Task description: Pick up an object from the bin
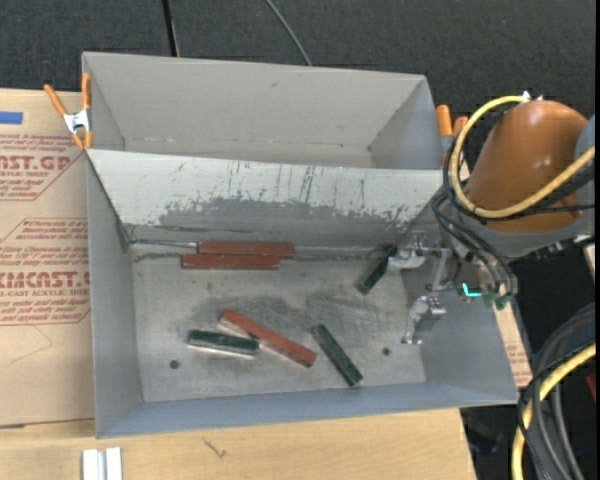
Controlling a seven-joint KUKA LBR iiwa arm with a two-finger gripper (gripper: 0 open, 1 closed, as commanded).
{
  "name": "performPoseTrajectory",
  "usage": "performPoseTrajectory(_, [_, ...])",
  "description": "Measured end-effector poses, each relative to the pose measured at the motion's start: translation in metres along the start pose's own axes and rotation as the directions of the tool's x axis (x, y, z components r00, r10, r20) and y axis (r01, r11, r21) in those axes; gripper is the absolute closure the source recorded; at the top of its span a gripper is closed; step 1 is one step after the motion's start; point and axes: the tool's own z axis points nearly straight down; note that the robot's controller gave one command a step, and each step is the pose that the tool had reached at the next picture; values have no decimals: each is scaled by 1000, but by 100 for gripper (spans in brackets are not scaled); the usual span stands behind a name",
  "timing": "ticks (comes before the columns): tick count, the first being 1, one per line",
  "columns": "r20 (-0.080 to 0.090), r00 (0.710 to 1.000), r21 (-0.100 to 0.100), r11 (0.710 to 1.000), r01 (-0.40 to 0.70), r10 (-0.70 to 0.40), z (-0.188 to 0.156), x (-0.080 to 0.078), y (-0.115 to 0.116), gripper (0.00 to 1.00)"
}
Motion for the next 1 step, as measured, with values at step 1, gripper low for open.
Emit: performPoseTrajectory(1, [8, 1000, 1, 1000, 1, -1, -4, -2, 0, 0])
